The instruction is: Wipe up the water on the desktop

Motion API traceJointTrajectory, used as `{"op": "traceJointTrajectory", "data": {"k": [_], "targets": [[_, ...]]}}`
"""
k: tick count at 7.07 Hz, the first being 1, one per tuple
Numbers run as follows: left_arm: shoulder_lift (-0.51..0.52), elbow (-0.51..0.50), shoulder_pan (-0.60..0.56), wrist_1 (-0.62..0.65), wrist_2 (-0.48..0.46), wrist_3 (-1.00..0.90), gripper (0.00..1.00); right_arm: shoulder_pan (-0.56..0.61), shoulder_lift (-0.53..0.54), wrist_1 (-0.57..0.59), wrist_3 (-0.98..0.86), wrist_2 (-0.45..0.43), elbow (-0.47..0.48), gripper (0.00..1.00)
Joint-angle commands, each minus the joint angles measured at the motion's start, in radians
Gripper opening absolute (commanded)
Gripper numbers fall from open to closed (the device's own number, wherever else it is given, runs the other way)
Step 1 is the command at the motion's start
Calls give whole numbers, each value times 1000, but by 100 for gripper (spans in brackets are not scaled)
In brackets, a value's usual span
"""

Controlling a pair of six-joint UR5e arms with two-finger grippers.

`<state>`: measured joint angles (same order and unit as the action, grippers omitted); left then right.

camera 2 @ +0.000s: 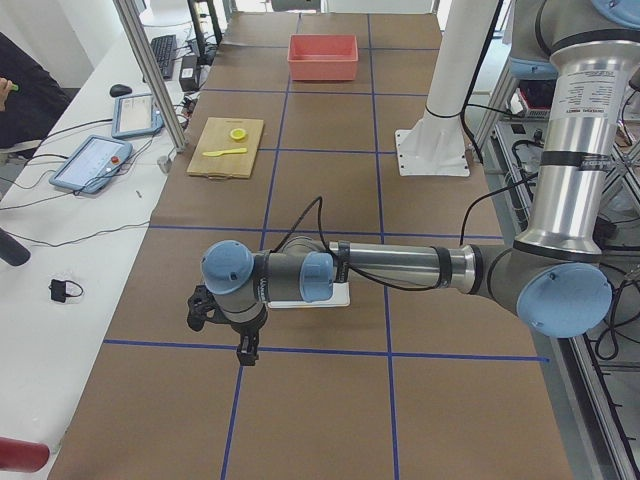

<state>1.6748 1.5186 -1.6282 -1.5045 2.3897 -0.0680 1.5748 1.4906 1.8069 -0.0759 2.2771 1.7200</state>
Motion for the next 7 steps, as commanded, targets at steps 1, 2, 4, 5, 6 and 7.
{"op": "traceJointTrajectory", "data": {"k": [1,2,4,5,6,7], "targets": [[20,26,1,0,5,5,99,-5,-1,-4,1,-10,3,100],[26,12,7,9,-6,46,99,-5,-3,-6,2,-10,3,100],[22,87,7,4,-36,88,99,-5,4,-6,5,78,-2,100],[29,107,7,9,-29,181,99,-5,-1,-6,5,88,-11,100],[34,151,28,3,8,373,99,-5,-1,-5,5,99,-13,100],[31,179,37,7,79,431,99,-5,-1,-4,5,135,-11,100]]}}
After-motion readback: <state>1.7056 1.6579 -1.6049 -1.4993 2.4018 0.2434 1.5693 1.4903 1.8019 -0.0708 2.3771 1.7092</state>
